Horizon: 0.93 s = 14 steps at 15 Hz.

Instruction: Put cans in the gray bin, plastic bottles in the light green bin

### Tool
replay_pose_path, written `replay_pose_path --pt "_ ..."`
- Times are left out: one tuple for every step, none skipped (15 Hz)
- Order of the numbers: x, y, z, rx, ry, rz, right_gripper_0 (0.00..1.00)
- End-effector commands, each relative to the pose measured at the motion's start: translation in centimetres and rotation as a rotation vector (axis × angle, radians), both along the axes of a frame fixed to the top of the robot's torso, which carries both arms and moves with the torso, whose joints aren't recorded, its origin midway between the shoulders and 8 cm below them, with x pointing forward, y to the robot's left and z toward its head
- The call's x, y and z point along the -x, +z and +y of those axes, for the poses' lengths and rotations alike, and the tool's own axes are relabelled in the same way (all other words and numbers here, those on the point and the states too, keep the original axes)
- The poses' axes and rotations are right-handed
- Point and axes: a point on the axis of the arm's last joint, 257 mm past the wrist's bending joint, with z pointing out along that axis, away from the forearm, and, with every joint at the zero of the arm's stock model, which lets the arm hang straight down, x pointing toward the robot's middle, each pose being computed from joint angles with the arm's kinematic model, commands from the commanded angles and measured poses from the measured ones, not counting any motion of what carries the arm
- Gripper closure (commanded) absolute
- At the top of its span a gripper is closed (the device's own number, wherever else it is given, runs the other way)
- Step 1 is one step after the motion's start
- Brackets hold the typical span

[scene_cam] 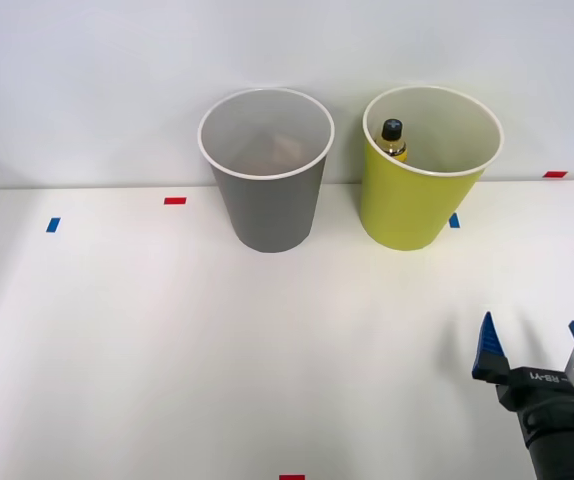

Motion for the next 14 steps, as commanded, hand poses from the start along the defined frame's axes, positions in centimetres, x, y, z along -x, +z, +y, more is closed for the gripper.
replay_pose_path --pt "1.8 -0.4 1.8 -0.023 0.046 -0.028 0.0" --pt "2.3 -0.5 2.2 0.0 0.065 -0.028 0.0" --pt "3.0 -0.7 2.6 0.035 0.085 -0.025 0.0" --pt "3.5 -0.7 2.8 0.062 0.094 -0.026 0.0" --pt "4.3 -0.8 3.0 0.072 0.094 -0.027 0.0" --pt "5.0 -1.0 3.1 0.074 0.092 -0.028 0.0" --pt "5.7 -1.2 3.2 0.077 0.089 -0.024 0.0" --pt "6.7 -1.4 3.3 0.076 0.091 -0.021 0.0" --pt "7.4 -1.4 3.5 0.066 0.093 -0.026 0.0" --pt "8.1 -1.3 3.7 0.054 0.09 -0.037 0.0" --pt "9.1 -1.2 3.8 0.039 0.08 -0.045 0.0" --pt "9.6 -1.2 4.1 0.031 0.082 -0.048 0.0" --pt "10.0 -1.6 4.4 0.004 0.088 -0.063 0.0" --pt "10.7 -1.9 4.6 -0.023 0.097 -0.109 0.0"
